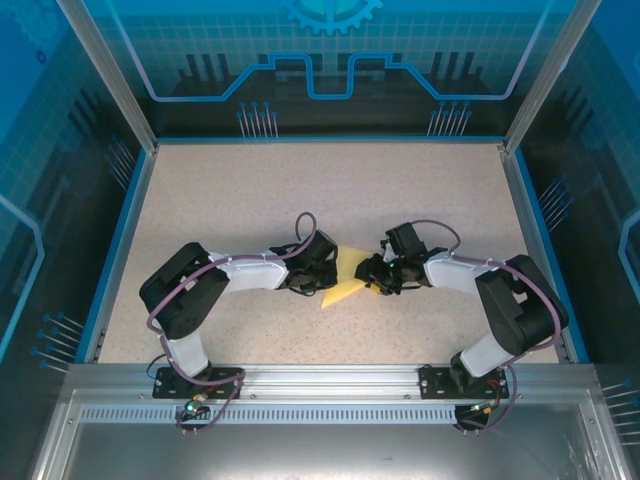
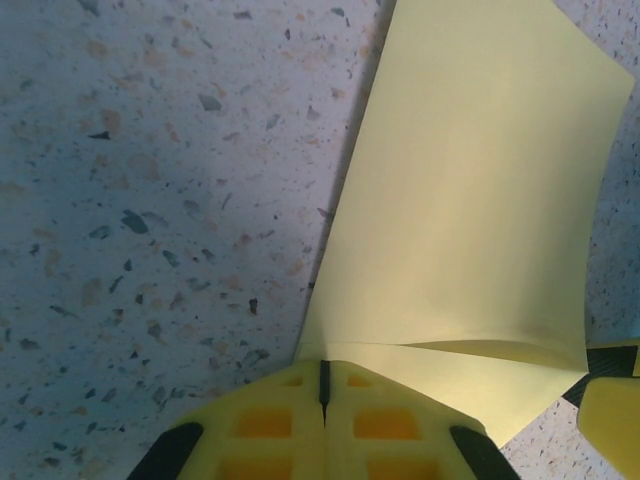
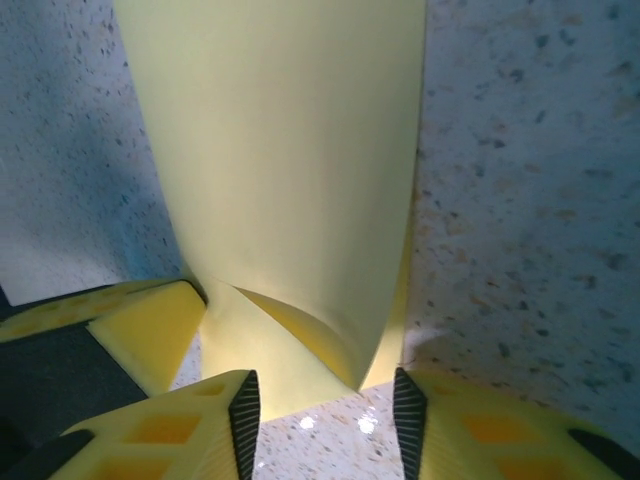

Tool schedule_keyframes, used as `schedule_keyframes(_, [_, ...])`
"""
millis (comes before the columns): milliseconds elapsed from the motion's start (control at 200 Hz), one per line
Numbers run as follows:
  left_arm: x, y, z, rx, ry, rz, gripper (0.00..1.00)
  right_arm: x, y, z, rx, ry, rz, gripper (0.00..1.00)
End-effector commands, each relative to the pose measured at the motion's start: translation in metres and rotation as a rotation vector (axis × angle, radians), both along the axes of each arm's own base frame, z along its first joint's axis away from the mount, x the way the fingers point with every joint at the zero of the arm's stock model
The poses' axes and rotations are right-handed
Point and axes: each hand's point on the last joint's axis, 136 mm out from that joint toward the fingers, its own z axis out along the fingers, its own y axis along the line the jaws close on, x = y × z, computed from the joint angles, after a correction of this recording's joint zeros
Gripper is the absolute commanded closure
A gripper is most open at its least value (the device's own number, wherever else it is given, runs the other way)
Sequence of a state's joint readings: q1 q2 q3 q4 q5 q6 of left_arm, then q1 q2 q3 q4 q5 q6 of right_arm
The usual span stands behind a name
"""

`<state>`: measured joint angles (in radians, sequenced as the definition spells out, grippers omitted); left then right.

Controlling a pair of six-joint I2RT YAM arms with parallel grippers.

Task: Fold a paper plane with a square sheet of paper (pick it up from the middle)
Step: Fourth fold the wing at the center of the table.

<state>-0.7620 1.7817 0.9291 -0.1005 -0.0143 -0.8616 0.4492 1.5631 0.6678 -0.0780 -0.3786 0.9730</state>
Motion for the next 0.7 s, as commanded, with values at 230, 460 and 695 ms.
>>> schedule_keyframes(230, [-0.006, 0.015, -0.019, 0.079, 0.04, 0.019, 0.95, 0.006, 0.017, 0.001, 0.092, 0.015, 0.008, 0.68])
schedule_keyframes(460, [-0.006, 0.015, -0.018, 0.08, 0.042, 0.014, 0.95, 0.005, 0.018, 0.0, 0.114, 0.014, 0.004, 0.7])
schedule_keyframes(695, [-0.004, 0.013, -0.014, 0.074, 0.033, 0.011, 0.94, 0.004, 0.016, -0.006, 0.104, 0.04, -0.025, 0.79])
